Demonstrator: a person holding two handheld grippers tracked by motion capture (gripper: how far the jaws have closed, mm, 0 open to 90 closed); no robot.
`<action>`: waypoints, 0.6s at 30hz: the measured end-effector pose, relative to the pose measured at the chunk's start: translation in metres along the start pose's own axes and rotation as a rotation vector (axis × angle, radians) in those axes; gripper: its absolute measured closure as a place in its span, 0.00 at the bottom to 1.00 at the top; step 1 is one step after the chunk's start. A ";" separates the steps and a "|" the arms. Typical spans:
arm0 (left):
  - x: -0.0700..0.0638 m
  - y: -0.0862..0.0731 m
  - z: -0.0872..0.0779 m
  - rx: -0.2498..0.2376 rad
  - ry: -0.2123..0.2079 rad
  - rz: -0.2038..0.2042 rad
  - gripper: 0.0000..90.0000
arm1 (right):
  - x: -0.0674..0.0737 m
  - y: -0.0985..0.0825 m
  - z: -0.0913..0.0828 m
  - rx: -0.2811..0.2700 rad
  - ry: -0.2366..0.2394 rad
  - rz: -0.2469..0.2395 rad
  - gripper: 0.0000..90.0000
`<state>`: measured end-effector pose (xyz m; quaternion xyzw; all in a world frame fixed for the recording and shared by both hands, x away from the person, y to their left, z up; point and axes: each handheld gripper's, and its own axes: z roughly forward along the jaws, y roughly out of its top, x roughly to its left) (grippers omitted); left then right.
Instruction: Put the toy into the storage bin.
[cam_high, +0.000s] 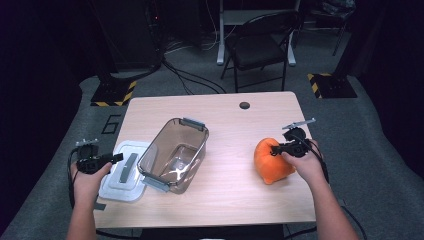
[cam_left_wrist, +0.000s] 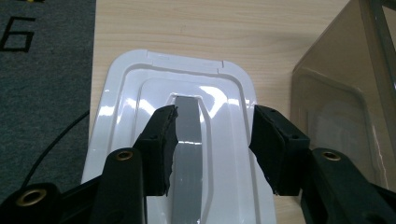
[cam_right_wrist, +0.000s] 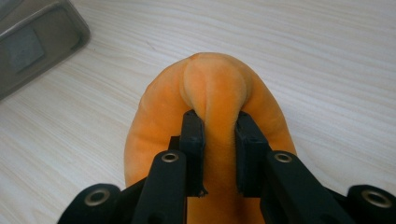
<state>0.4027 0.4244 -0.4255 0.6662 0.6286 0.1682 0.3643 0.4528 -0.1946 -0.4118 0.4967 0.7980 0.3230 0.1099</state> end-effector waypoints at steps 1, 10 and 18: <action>0.000 0.000 0.000 0.000 0.000 0.000 0.56 | 0.000 0.000 0.000 0.000 0.000 0.000 0.85; 0.000 0.000 0.000 -0.001 0.000 0.002 0.56 | 0.014 0.015 -0.007 -0.049 -0.020 -0.031 0.85; 0.001 0.000 -0.001 -0.005 -0.003 0.005 0.56 | 0.030 0.032 -0.014 -0.078 -0.018 -0.054 0.84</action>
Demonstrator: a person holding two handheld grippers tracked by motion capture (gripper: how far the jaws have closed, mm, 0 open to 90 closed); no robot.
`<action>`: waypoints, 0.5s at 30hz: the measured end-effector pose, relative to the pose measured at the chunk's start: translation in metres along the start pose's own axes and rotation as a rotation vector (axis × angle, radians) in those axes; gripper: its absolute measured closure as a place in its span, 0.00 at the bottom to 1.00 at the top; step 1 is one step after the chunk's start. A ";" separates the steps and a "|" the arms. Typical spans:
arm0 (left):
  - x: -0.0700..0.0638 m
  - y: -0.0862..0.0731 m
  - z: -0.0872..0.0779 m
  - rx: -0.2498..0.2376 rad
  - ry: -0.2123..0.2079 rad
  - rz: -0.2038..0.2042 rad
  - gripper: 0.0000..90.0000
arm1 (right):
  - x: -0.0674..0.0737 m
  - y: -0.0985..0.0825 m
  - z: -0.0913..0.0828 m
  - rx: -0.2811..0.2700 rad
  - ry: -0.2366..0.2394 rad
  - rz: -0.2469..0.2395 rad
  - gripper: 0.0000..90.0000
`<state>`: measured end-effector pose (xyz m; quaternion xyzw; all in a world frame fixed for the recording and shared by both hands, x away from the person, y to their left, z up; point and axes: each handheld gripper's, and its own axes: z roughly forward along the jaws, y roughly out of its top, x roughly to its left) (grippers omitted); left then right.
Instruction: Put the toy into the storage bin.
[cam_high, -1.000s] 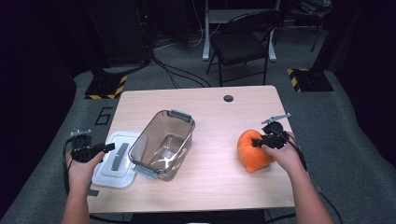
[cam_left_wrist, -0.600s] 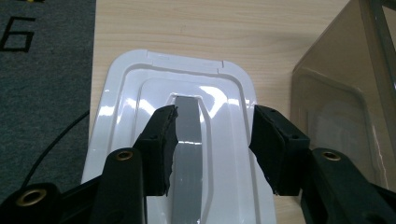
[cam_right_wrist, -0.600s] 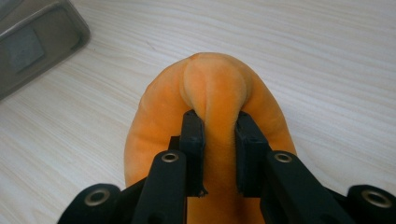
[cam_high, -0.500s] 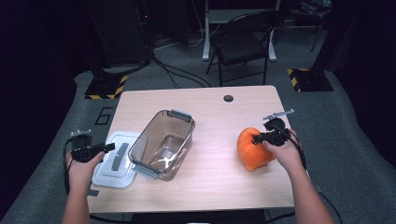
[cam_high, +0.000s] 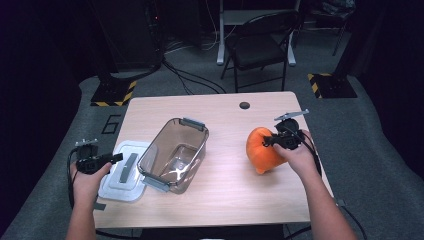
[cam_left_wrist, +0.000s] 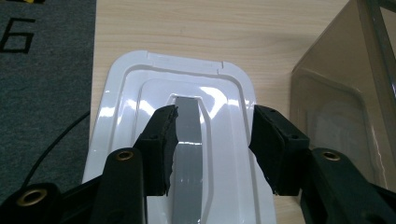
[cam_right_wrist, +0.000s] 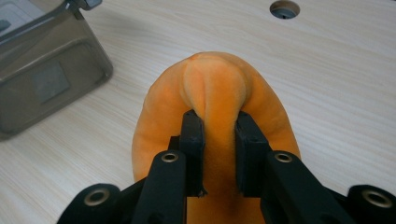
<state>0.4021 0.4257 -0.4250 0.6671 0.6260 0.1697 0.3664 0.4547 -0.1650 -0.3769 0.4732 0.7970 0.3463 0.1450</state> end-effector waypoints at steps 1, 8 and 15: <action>0.000 0.000 0.000 0.000 0.000 0.000 0.56 | 0.000 0.000 0.000 0.000 0.000 0.000 0.84; 0.000 0.000 0.000 0.001 -0.001 0.000 0.56 | 0.011 0.012 0.000 -0.020 0.012 -0.014 0.84; 0.000 0.000 0.000 0.001 -0.001 0.000 0.56 | 0.015 0.021 -0.001 -0.038 0.030 -0.023 0.84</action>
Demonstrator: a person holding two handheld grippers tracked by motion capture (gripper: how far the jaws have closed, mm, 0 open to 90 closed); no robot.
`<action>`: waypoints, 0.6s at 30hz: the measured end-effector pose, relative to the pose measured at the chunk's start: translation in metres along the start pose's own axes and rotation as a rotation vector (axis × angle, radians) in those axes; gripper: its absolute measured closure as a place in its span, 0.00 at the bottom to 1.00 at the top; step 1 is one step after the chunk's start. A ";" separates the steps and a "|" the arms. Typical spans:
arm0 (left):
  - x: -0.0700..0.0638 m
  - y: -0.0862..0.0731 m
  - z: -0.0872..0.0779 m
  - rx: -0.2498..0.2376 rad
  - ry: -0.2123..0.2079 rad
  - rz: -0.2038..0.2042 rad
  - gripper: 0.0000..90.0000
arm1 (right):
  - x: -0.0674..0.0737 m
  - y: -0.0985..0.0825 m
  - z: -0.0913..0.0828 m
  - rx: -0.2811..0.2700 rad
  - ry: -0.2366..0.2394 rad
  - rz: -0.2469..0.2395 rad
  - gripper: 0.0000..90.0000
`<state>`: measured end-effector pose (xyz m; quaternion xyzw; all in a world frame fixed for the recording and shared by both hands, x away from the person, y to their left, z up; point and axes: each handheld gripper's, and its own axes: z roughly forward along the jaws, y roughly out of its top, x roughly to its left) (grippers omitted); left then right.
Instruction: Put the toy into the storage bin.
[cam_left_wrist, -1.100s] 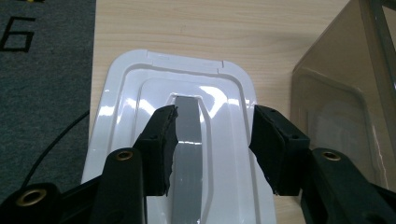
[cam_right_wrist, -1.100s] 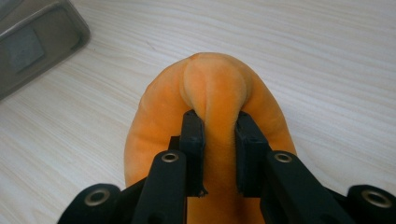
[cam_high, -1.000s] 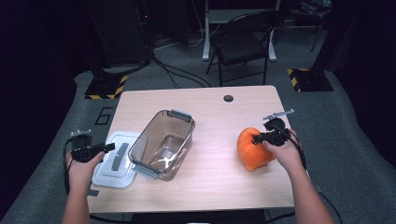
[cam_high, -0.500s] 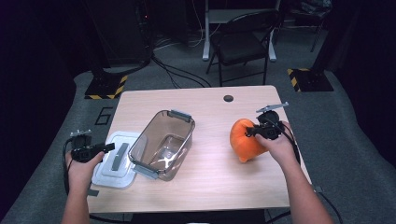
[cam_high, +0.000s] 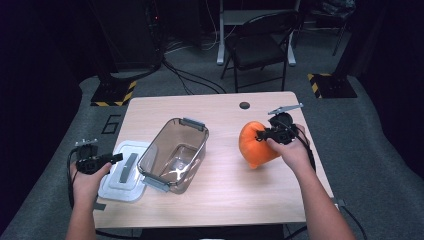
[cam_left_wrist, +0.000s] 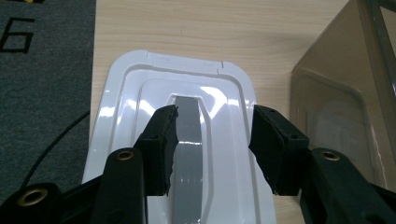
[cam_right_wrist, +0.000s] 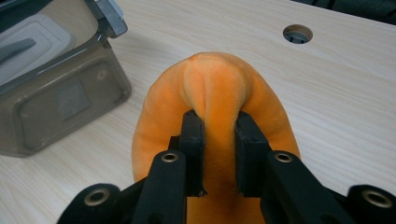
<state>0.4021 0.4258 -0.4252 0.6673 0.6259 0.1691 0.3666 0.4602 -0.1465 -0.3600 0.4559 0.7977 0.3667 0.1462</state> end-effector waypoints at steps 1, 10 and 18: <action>0.000 0.000 0.000 0.000 0.000 0.000 0.56 | 0.000 0.000 0.000 0.000 0.000 0.000 0.84; 0.001 0.000 -0.001 0.000 0.001 -0.004 0.56 | 0.005 0.011 -0.002 -0.023 0.019 -0.006 0.84; 0.001 0.000 -0.002 -0.003 0.000 -0.011 0.56 | 0.013 0.021 -0.006 -0.045 0.034 -0.035 0.84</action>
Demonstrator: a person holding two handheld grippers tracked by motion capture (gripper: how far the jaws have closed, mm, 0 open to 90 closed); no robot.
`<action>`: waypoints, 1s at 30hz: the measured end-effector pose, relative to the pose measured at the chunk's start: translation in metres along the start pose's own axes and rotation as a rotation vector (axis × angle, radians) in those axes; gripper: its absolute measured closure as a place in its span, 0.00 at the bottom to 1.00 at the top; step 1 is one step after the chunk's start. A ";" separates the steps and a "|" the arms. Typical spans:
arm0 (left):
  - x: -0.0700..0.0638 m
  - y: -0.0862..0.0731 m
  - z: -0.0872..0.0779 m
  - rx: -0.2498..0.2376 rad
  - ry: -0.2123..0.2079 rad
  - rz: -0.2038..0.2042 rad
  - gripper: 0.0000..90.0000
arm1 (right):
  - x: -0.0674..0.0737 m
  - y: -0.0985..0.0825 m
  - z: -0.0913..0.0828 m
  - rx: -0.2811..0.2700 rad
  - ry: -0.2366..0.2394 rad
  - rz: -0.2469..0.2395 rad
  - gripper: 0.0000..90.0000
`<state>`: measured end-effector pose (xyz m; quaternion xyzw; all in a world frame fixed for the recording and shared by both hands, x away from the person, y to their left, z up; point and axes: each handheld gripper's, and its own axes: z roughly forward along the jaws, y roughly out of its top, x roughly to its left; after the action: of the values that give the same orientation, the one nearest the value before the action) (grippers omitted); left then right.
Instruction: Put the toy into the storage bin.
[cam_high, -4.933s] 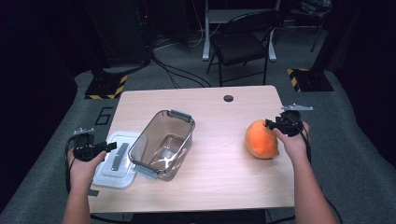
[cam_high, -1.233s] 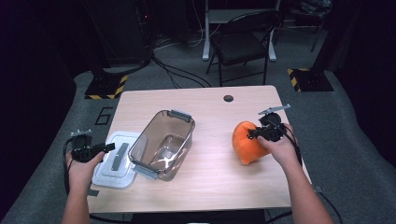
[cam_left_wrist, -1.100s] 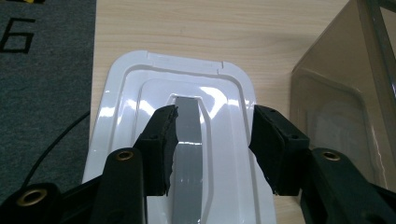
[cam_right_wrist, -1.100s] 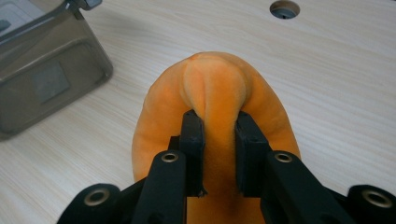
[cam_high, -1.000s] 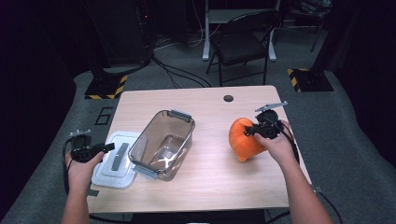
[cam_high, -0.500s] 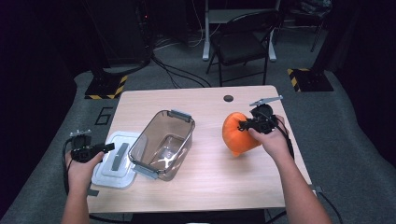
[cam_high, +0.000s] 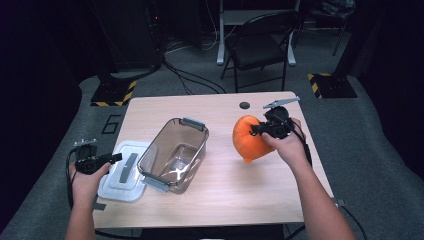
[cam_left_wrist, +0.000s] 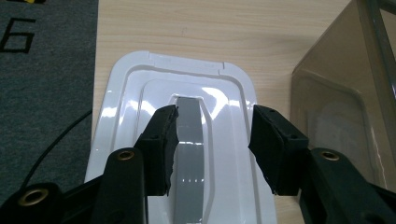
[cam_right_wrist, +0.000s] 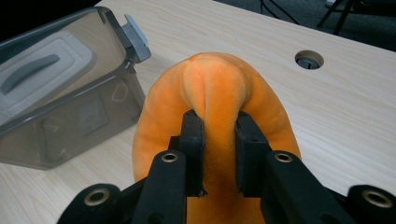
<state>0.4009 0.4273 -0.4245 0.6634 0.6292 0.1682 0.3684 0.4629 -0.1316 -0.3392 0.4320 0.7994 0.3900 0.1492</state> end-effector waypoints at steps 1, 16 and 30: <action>0.000 0.000 0.000 0.000 0.000 0.000 0.56 | 0.000 0.000 0.000 0.000 0.000 0.000 0.84; 0.003 -0.002 -0.003 -0.013 0.005 -0.020 0.57 | 0.021 0.022 0.003 -0.016 0.052 -0.025 0.84; 0.004 -0.002 -0.004 -0.005 0.005 -0.004 0.57 | 0.036 0.041 0.002 -0.033 0.091 -0.055 0.84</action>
<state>0.3974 0.4324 -0.4236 0.6609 0.6310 0.1706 0.3688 0.4670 -0.0881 -0.3064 0.3892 0.8104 0.4180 0.1305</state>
